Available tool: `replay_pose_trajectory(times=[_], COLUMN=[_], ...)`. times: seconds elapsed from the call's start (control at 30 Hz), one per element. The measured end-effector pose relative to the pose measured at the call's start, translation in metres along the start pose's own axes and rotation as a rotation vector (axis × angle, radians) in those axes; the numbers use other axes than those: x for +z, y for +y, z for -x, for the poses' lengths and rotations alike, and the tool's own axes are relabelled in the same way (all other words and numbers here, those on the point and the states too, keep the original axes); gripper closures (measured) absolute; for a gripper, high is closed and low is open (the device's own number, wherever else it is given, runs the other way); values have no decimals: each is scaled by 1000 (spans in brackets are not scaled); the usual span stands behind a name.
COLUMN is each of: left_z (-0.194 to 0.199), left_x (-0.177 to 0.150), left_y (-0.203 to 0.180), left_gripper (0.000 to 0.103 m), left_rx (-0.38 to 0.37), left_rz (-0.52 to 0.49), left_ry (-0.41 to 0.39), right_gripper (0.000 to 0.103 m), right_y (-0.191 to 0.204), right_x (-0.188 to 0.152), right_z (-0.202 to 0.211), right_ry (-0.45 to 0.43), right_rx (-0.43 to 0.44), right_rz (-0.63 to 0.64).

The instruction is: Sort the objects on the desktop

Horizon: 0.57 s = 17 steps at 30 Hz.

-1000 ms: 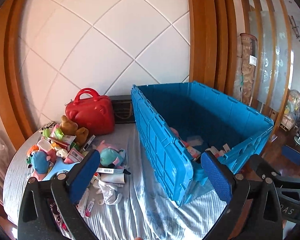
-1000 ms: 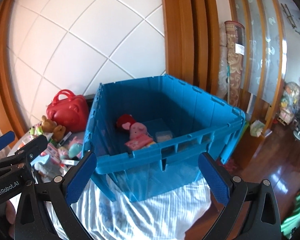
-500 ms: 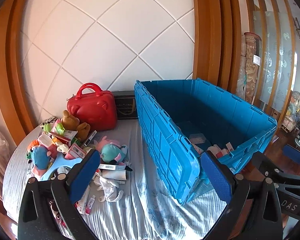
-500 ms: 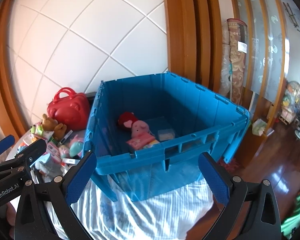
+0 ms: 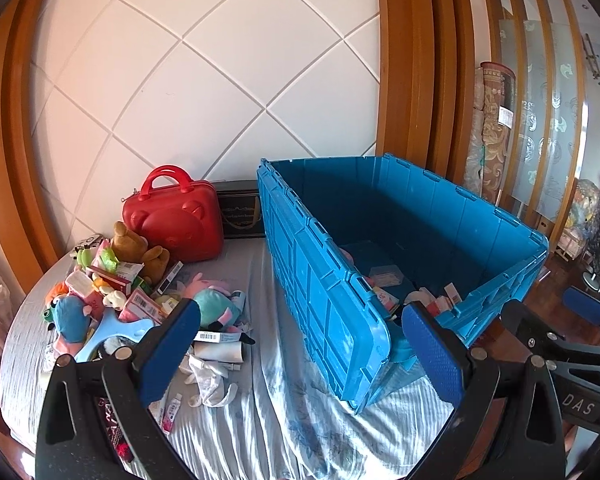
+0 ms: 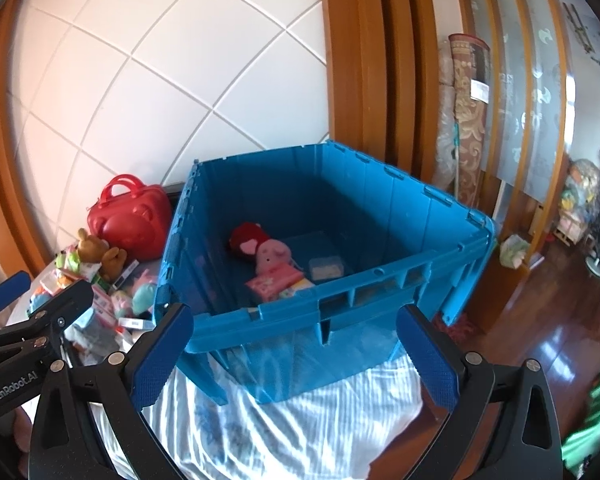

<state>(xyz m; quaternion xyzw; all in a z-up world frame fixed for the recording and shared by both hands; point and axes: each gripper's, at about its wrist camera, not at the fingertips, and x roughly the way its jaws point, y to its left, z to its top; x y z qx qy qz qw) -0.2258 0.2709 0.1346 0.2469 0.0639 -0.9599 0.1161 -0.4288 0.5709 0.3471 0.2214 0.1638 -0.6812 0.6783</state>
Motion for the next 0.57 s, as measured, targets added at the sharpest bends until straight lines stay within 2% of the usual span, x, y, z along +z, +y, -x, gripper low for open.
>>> replay_pose_trajectory(times=[0.57], left_z=[-6], left_x=[4], left_y=[2], left_gripper=[1], left_rx=[9], left_rz=[15], left_ry=[4], right_gripper=[0], right_y=[-5], right_x=[5], right_z=[-5], right_ry=[6], right_rx=[11], right_rz=[1])
